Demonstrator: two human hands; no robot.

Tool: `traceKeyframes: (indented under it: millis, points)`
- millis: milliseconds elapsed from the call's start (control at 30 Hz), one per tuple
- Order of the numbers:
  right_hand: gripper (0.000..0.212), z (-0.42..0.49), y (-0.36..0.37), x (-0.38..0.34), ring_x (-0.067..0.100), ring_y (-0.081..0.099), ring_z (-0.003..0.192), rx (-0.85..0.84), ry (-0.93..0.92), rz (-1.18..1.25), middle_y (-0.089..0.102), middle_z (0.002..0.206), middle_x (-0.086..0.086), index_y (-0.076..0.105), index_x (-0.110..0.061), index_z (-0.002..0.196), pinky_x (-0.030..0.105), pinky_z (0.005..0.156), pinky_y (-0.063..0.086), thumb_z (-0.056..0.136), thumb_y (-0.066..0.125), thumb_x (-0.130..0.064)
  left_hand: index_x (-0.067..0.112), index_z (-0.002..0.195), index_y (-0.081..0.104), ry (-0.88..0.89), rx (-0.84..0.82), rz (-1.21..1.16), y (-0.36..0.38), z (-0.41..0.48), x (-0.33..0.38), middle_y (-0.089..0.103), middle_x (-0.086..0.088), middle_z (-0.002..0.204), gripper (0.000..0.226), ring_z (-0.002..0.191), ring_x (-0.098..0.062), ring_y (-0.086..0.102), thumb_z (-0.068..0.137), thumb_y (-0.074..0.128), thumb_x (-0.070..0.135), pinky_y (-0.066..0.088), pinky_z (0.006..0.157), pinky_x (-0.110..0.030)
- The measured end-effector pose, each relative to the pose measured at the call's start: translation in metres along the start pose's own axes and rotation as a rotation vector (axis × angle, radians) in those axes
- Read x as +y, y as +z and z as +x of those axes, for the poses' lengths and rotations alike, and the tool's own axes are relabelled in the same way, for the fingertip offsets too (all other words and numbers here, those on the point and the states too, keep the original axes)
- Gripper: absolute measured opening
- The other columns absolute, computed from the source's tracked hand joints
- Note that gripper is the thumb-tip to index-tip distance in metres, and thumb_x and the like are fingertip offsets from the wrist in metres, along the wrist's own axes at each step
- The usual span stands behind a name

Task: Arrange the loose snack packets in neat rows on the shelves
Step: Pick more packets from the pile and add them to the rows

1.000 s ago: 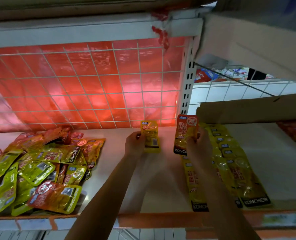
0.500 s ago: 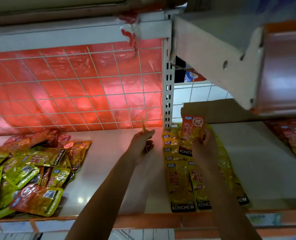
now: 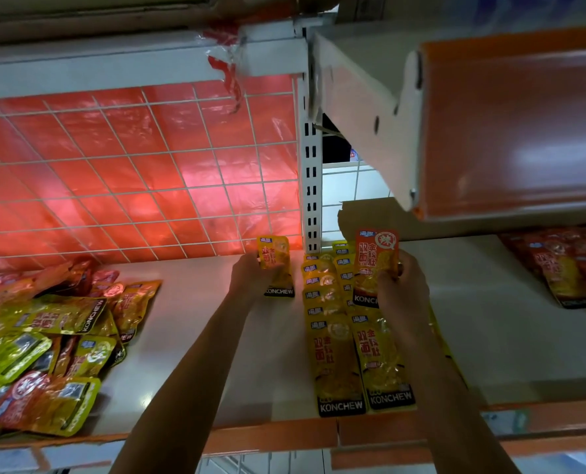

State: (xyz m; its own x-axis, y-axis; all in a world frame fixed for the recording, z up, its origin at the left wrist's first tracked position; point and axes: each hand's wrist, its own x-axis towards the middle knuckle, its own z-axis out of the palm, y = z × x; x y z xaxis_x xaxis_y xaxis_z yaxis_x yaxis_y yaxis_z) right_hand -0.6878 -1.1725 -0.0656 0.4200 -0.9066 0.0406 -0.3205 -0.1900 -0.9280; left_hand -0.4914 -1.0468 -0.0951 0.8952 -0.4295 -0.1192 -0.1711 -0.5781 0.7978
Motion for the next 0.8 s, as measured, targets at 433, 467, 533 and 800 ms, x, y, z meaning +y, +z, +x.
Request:
traceKeyframes:
  millis: [433,467,533,800]
  points:
    - [0.035,-0.004,0.0,-0.001,-0.001,0.05,0.069,0.009,-0.008,-0.055,0.053,0.08,-0.016,0.054,-0.017,0.125,0.024,0.061,0.038,0.093,0.046,-0.007,0.01,0.116,0.058,0.106,0.102,0.513,0.024,-0.01,0.007,0.054,-0.015,0.12,0.053,0.104,-0.031,0.061,0.09,0.055,0.056,0.048,0.08,-0.035]
    - [0.037,-0.005,-0.001,-0.002,0.0,0.051,0.07,0.008,-0.008,-0.065,0.054,0.082,-0.013,0.054,-0.016,0.127,0.025,0.066,0.038,0.092,0.046,-0.006,0.01,0.115,0.057,0.107,0.1,0.528,0.025,-0.01,0.007,0.055,-0.014,0.118,0.054,0.103,-0.03,0.061,0.09,0.053,0.058,0.048,0.079,-0.034]
    - [0.04,-0.006,-0.002,-0.002,0.009,0.053,0.074,0.002,-0.004,-0.081,0.058,0.091,-0.007,0.052,-0.016,0.13,0.027,0.072,0.04,0.092,0.046,-0.007,0.009,0.114,0.056,0.124,0.094,0.549,0.025,-0.011,0.009,0.058,-0.013,0.112,0.056,0.101,-0.028,0.062,0.09,0.05,0.06,0.049,0.077,-0.033]
    - [0.037,-0.008,-0.018,0.006,0.022,0.06,0.098,0.027,0.007,-0.091,0.065,0.115,0.008,0.053,-0.015,0.132,0.031,0.082,0.045,0.095,0.048,-0.017,0.013,0.119,0.06,0.285,0.208,0.548,0.024,-0.037,0.021,0.058,-0.011,0.119,0.037,0.112,-0.028,0.051,0.098,0.046,0.041,0.043,0.087,-0.037]
